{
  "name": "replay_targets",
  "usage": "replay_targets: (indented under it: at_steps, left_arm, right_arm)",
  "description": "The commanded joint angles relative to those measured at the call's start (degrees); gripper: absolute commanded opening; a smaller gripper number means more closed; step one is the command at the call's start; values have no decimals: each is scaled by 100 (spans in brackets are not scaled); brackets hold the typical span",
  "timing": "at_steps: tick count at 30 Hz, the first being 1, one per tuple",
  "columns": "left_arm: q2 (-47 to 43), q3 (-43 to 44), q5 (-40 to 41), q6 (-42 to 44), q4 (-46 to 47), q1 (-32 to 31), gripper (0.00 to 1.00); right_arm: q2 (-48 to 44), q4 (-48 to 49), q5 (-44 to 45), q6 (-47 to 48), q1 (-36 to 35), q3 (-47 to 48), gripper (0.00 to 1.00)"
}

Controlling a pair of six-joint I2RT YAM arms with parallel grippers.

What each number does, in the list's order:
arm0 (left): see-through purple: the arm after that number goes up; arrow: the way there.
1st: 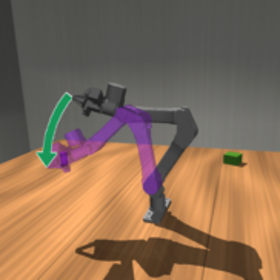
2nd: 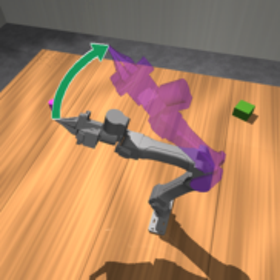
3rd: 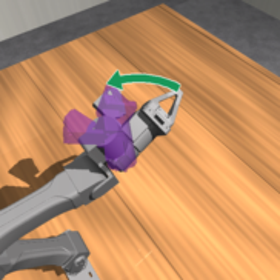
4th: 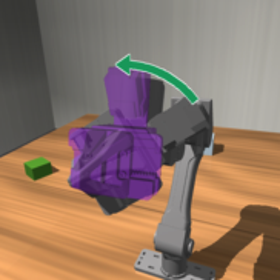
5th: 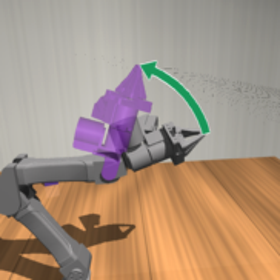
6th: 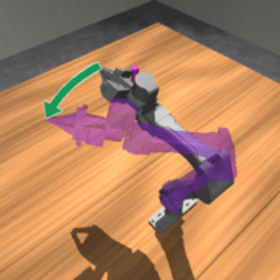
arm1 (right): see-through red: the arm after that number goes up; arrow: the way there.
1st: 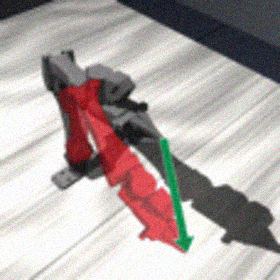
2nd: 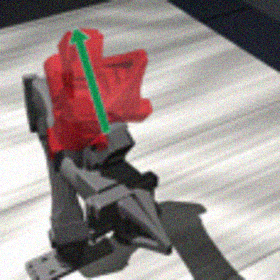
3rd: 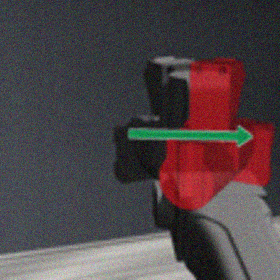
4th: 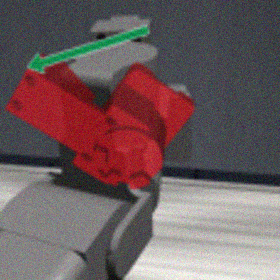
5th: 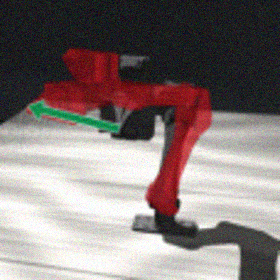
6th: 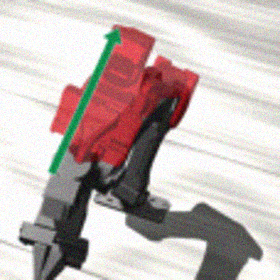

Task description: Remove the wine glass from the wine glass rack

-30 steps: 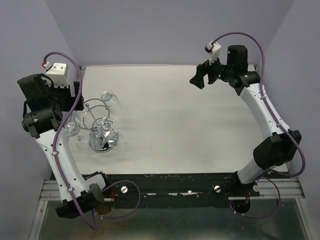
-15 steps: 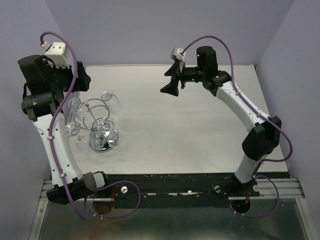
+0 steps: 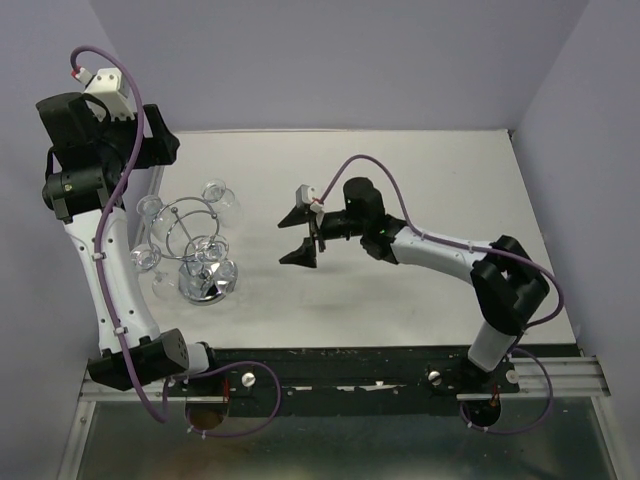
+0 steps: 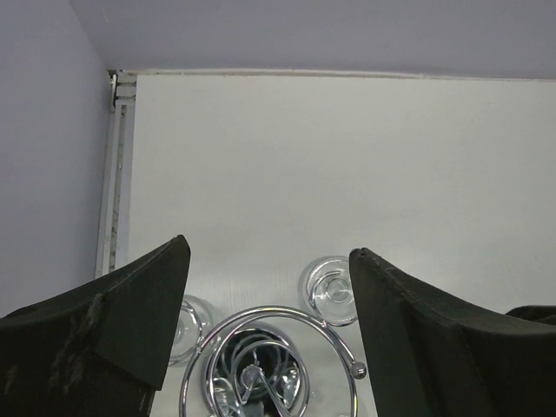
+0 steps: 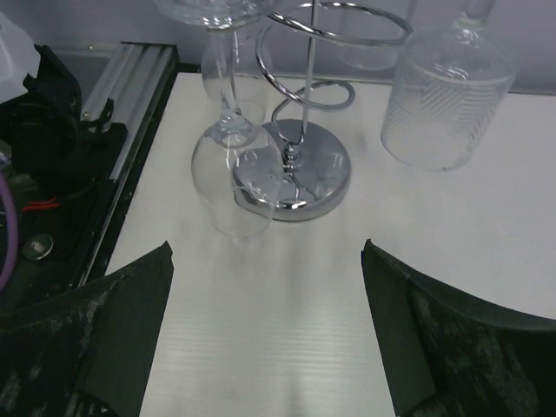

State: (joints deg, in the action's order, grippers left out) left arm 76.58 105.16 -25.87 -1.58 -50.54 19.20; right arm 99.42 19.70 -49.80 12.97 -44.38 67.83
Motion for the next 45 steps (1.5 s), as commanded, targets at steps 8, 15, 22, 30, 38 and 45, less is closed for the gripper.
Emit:
replay_targets:
  at_steps: [8,15,22,30,38,45]
  left_arm:
    - [-284,-163,302,-325,370,-101,87]
    - [-354,-66,346,-255,256,-101,87]
    - [-336,-66,319,-211,141,-118,87]
    - [-248,-22,346,-140,71,-136,87]
    - [-90,39,319,-79,18,-277,87]
    - [-108,-4,346,44,-87,-329,87]
  right_arm:
    - [499,3520,1393,-1148,-1178,-235,93]
    - [956,3681,1877,-1762,-1354,1,89]
    - [1439,3602,1843,-2272,-1363,362,79]
    - [1835,3944,1825,-2361,-1547,494,71]
    - [2169,3971,1886,-2334,-1618,783,68]
    - [2389,3804,1965,-2369,-1618,1021,64]
